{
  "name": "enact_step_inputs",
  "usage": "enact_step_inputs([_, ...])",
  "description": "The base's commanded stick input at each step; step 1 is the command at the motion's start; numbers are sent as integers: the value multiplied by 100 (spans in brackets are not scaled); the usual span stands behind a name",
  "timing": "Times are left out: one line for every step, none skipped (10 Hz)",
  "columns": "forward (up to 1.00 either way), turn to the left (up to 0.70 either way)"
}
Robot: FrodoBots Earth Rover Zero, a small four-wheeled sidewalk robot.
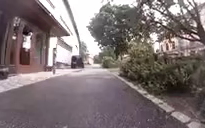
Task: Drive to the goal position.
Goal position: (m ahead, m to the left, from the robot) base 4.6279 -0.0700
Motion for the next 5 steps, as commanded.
enact_step_inputs([70, 0])
enact_step_inputs([70, 0])
enact_step_inputs([70, 0])
enact_step_inputs([70, 0])
enact_step_inputs([70, 0])
